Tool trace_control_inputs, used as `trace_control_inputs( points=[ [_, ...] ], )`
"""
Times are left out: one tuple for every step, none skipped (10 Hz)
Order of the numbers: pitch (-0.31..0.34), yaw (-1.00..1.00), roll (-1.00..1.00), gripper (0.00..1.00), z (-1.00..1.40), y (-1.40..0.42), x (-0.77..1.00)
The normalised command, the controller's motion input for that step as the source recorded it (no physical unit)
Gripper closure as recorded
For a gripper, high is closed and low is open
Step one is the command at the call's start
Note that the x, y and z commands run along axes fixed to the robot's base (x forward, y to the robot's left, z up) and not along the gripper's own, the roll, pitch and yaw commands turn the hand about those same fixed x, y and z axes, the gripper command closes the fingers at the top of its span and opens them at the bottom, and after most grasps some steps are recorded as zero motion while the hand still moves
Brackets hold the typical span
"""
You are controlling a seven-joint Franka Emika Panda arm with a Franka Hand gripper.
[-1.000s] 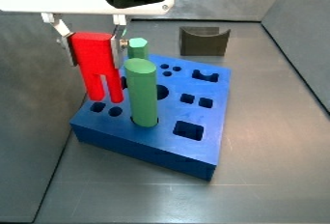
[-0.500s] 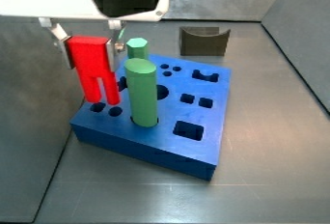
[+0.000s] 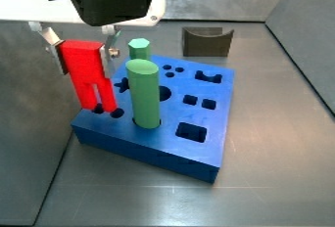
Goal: Pick up the square-circle object. Move up. Place the square-circle object on the fixture. Regrasp the square-circle object. Rotate the square-circle object. Move to above the board. Insert the square-circle object.
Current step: Insert the square-circle object.
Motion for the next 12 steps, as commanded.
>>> trace_control_inputs(
  points=[
    [0.087, 0.0, 0.09, 1.0, -0.18, 0.13, 0.54],
    [0.076, 0.0, 0.05, 1.0, -0.11, 0.15, 0.48],
    [0.019, 0.0, 0.01, 1.0, 0.0, 0.0, 0.07],
    [-0.004, 0.0, 0.0, 1.0, 0.0, 0.0, 0.0],
    [-0.02, 0.0, 0.02, 1.0, -0.11, 0.0, 0.0],
    [0.0, 0.0, 0.08, 1.0, -0.19, 0.0, 0.15],
    [0.019, 0.0, 0.13, 1.0, -0.16, 0.03, 0.4],
    [0.026, -0.03, 0.13, 1.0, -0.15, 0.05, 0.48],
    [0.011, -0.03, 0.13, 1.0, -0.19, 0.01, 0.46],
    [0.024, 0.0, 0.08, 1.0, -0.09, 0.0, 0.26],
    [0.0, 0.0, 0.01, 1.0, 0.0, -0.01, 0.0],
    [0.011, 0.0, 0.0, 1.0, 0.0, 0.0, 0.0]
  ],
)
